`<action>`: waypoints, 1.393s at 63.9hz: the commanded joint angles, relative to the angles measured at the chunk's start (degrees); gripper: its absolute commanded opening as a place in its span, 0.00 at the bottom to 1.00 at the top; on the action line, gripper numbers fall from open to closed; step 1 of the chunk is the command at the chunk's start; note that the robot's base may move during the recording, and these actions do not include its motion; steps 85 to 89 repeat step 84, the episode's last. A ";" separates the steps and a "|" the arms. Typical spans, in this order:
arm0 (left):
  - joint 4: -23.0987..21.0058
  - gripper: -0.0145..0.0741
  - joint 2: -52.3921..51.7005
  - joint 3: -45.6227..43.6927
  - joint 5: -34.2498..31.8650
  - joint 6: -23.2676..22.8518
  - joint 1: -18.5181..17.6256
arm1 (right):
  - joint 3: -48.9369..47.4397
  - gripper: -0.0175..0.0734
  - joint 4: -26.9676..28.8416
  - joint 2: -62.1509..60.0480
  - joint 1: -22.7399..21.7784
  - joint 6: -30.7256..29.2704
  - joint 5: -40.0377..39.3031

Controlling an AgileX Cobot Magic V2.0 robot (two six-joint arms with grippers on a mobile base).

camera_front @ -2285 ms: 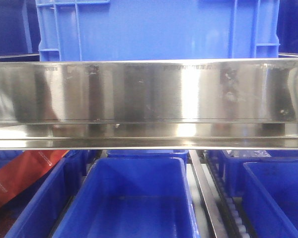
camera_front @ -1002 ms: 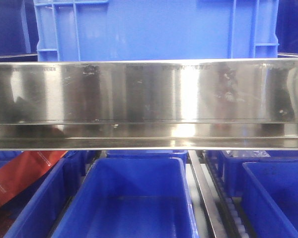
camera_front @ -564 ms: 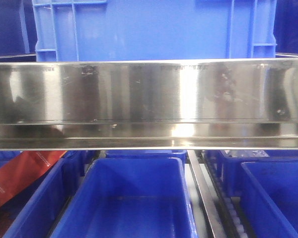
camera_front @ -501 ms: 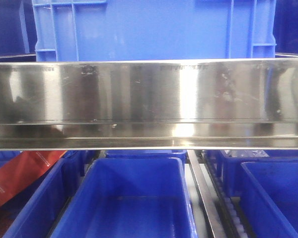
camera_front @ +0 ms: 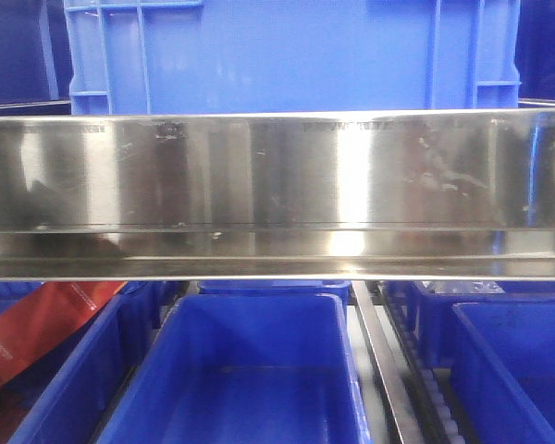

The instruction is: Place valve from conveyor to right shelf box

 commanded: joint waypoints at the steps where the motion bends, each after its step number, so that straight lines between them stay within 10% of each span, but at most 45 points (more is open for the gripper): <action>1: -0.27 0.04 -0.27 -0.14 -1.05 -0.42 -0.16 | 1.74 0.01 -0.36 -0.85 0.64 0.29 -3.45; 89: -0.27 0.04 -0.27 -0.14 -1.05 -0.42 -0.16 | 1.74 0.01 -2.37 -0.85 0.81 0.18 -2.11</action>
